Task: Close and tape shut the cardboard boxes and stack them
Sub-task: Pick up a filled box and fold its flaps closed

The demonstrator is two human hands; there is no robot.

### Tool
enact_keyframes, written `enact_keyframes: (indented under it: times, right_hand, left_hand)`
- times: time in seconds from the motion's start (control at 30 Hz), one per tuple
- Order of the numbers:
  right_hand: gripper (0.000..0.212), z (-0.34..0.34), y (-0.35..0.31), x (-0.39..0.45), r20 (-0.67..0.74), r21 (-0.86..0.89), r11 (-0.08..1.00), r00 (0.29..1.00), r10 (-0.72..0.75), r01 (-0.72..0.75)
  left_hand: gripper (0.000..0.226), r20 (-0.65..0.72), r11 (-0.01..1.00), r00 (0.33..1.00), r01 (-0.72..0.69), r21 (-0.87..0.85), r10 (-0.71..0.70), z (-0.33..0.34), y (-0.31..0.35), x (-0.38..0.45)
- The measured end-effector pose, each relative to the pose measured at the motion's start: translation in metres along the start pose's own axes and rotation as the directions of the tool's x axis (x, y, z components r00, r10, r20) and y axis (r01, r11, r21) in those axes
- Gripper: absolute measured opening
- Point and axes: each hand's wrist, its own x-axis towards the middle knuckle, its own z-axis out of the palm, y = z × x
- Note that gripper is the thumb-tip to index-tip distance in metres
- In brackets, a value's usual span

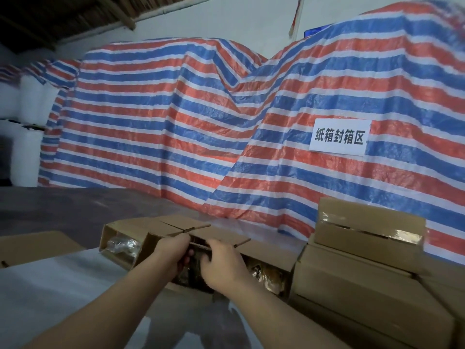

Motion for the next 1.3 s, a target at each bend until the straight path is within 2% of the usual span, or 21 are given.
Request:
enact_keyframes:
  times: [0.07,0.13,0.17,0.2,0.27,0.3,0.33,0.37,0.4,0.43,0.5,0.53,0.6,0.67,0.77,0.83,0.93,1.0,1.1,1.2,1.3]
  right_hand:
    - [0.019,0.0,-0.001,-0.005,-0.059,0.085,0.996,0.998,0.01,-0.005]
    - [0.021,-0.004,0.0,-0.009,-0.088,0.124,0.992,0.996,0.027,-0.016]
    - [0.023,-0.006,0.0,-0.01,-0.089,0.143,0.989,0.995,0.043,-0.03]
    - [0.026,-0.01,-0.001,-0.011,-0.08,0.155,0.987,0.995,0.062,-0.049]
    - [0.032,-0.018,-0.003,-0.012,-0.047,0.16,0.983,0.994,0.098,-0.089]
    - [0.033,-0.023,-0.003,-0.012,-0.032,0.166,0.981,0.994,0.107,-0.1]
    - [0.032,-0.029,-0.005,-0.013,-0.012,0.176,0.978,0.993,0.117,-0.113]
    - [0.031,-0.035,-0.006,-0.015,0.005,0.181,0.976,0.993,0.121,-0.12]
    - [0.031,-0.041,-0.007,-0.018,0.028,0.184,0.974,0.991,0.131,-0.134]
    - [0.031,-0.045,-0.008,-0.02,0.051,0.194,0.97,0.989,0.138,-0.145]
    - [0.025,-0.053,-0.01,-0.026,0.094,0.201,0.966,0.985,0.146,-0.163]
    - [0.018,-0.056,-0.011,-0.03,0.108,0.194,0.967,0.983,0.147,-0.166]
    - [0.012,-0.063,-0.015,-0.039,0.121,0.186,0.969,0.982,0.143,-0.164]
    - [0.012,-0.071,-0.017,-0.05,0.129,0.167,0.974,0.982,0.135,-0.156]
    - [0.009,-0.083,-0.024,-0.071,0.135,0.12,0.984,0.984,0.118,-0.134]
    - [0.006,-0.091,-0.028,-0.086,0.142,0.085,0.988,0.983,0.116,-0.129]
    - [0.013,-0.111,-0.029,-0.114,0.164,0.061,0.986,0.976,0.145,-0.157]
    - [0.015,-0.128,-0.027,-0.138,0.157,0.068,0.979,0.971,0.182,-0.195]
    - [0.012,-0.157,-0.022,-0.18,0.137,0.05,0.974,0.967,0.214,-0.223]
    - [0.009,-0.187,-0.015,-0.221,0.147,0.056,0.967,0.96,0.24,-0.25]
    - [0.009,-0.213,-0.004,-0.255,0.166,0.037,0.958,0.947,0.274,-0.284]
  left_hand:
    - [0.023,0.01,0.998,1.0,-0.001,0.063,0.001,-0.004,0.008,-0.015]
    - [0.037,-0.001,0.955,0.997,-0.071,0.288,0.074,-0.011,0.015,-0.028]
    - [0.047,-0.008,0.868,0.985,-0.148,0.473,0.173,-0.017,0.016,-0.032]
    - [0.055,0.008,0.73,0.951,-0.243,0.639,0.31,-0.025,0.017,-0.036]
    - [0.055,0.088,0.43,0.785,-0.425,0.796,0.613,-0.046,0.015,-0.04]
    - [0.047,0.135,0.27,0.655,-0.479,0.835,0.744,-0.055,0.012,-0.04]
    - [0.036,0.193,0.124,0.528,-0.506,0.853,0.827,-0.064,0.011,-0.042]
    - [0.023,0.229,0.046,0.463,-0.51,0.859,0.856,-0.071,0.01,-0.043]
    - [0.007,0.23,0.048,0.463,-0.514,0.856,0.856,-0.077,0.01,-0.045]
    - [0.015,0.188,0.135,0.535,-0.507,0.851,0.823,-0.082,0.009,-0.046]
    - [0.052,0.114,0.383,0.716,-0.493,0.781,0.689,-0.086,0.009,-0.053]
    - [0.058,0.116,0.487,0.776,-0.497,0.719,0.62,-0.088,0.009,-0.058]
    - [0.048,0.226,0.633,0.838,-0.528,0.567,0.496,-0.092,0.011,-0.071]
    - [0.052,0.355,0.731,0.858,-0.506,0.459,0.371,-0.099,0.015,-0.087]
    - [0.076,0.383,0.807,0.892,-0.402,0.433,0.239,-0.11,0.026,-0.111]
    - [0.07,0.424,0.876,0.892,-0.323,0.358,0.156,-0.117,0.032,-0.13]
    - [0.058,0.52,0.956,0.851,-0.209,0.206,0.074,-0.119,0.028,-0.167]
    - [0.05,0.561,0.971,0.822,-0.198,0.13,0.092,-0.11,0.02,-0.192]
    - [0.039,0.54,0.981,0.831,-0.188,0.047,0.133,-0.082,0.004,-0.23]
    - [0.048,0.527,0.964,0.826,-0.262,0.041,0.202,-0.051,-0.004,-0.265]
    - [0.049,0.54,0.97,0.812,-0.239,-0.034,0.219,-0.027,-0.011,-0.291]
